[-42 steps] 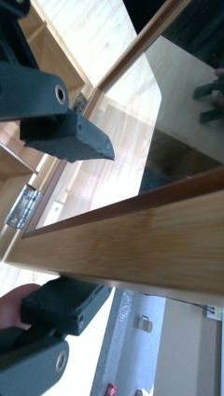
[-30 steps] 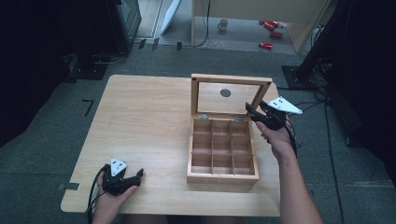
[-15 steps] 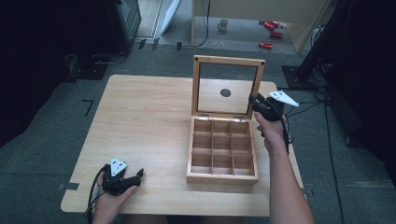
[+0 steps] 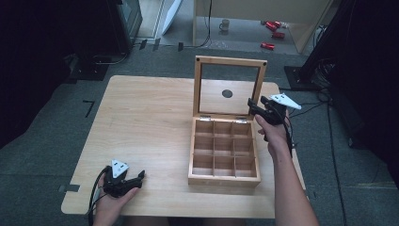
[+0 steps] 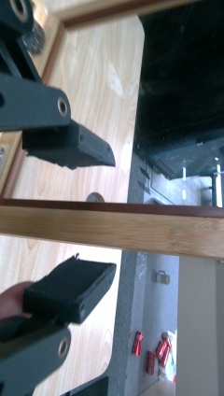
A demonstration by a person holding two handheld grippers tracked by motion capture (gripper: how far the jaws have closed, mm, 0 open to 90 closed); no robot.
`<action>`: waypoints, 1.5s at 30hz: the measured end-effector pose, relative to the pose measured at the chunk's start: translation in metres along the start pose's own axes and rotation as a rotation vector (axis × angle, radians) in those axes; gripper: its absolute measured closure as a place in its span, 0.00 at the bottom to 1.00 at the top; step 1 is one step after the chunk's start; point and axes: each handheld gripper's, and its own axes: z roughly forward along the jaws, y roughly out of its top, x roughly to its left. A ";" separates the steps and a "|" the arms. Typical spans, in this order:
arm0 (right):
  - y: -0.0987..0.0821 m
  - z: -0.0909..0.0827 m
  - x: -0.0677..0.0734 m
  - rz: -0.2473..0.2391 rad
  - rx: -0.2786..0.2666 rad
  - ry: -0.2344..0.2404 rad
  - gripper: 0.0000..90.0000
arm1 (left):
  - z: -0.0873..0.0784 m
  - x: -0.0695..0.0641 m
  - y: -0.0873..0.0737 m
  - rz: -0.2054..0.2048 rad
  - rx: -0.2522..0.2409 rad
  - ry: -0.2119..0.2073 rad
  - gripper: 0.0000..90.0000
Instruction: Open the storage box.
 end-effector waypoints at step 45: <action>-0.127 -0.127 -0.040 0.045 0.202 -0.031 0.09 | 0.000 -0.002 0.000 0.007 0.003 0.009 0.27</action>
